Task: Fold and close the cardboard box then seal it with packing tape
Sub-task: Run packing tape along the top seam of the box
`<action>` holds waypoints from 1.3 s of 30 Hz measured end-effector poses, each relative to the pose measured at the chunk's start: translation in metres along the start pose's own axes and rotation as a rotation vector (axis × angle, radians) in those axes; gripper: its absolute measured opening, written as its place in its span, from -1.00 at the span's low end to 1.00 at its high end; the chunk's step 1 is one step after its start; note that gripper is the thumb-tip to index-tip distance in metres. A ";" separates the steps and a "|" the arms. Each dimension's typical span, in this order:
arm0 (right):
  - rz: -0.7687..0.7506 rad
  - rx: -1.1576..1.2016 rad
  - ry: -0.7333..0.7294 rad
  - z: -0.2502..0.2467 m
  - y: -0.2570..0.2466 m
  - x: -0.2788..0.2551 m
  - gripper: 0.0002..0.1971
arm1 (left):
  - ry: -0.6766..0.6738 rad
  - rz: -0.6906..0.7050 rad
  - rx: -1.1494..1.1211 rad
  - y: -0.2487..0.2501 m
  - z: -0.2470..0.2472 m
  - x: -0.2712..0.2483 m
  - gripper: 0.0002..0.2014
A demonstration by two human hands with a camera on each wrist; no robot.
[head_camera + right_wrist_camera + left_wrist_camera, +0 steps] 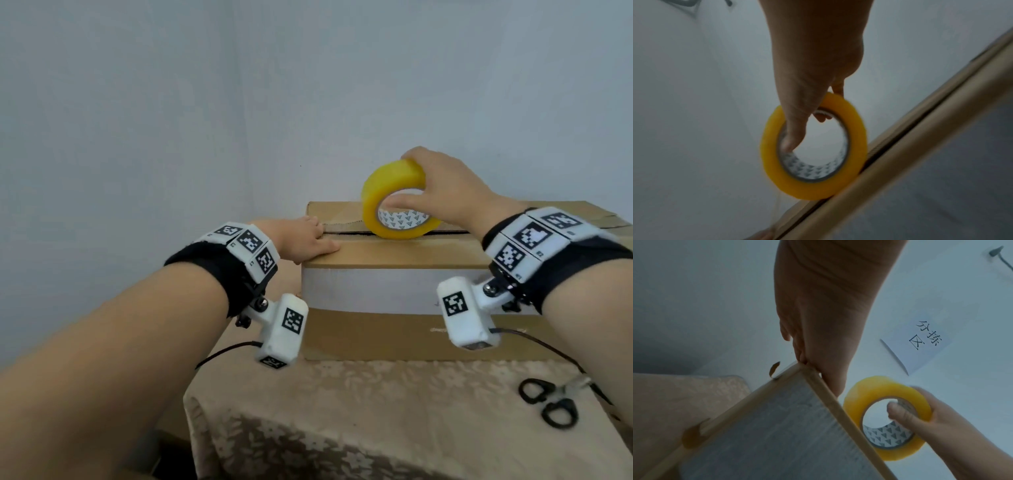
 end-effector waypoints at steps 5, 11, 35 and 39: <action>0.285 0.243 0.076 0.020 0.035 -0.032 -0.72 | 0.068 0.035 -0.382 0.000 0.013 0.002 -0.45; 0.322 0.367 0.138 0.041 0.034 -0.039 -0.67 | 0.069 -0.066 -0.878 -0.006 0.018 -0.002 -0.51; 0.376 0.266 0.288 0.042 -0.005 -0.035 -0.77 | 0.214 -0.218 -0.362 -0.016 0.011 0.002 -0.62; 0.375 0.265 0.264 0.041 -0.026 -0.024 -0.75 | 0.225 -0.249 -0.220 -0.032 0.005 -0.003 -0.63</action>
Point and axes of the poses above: each hand's wrist, its own x-axis towards the middle knuckle, its own z-axis out of the palm, y = z × x, the point moved 1 cm from there along x, towards the middle knuckle, and after that the axes turned 5 degrees about -z, right-handed, at the moved point
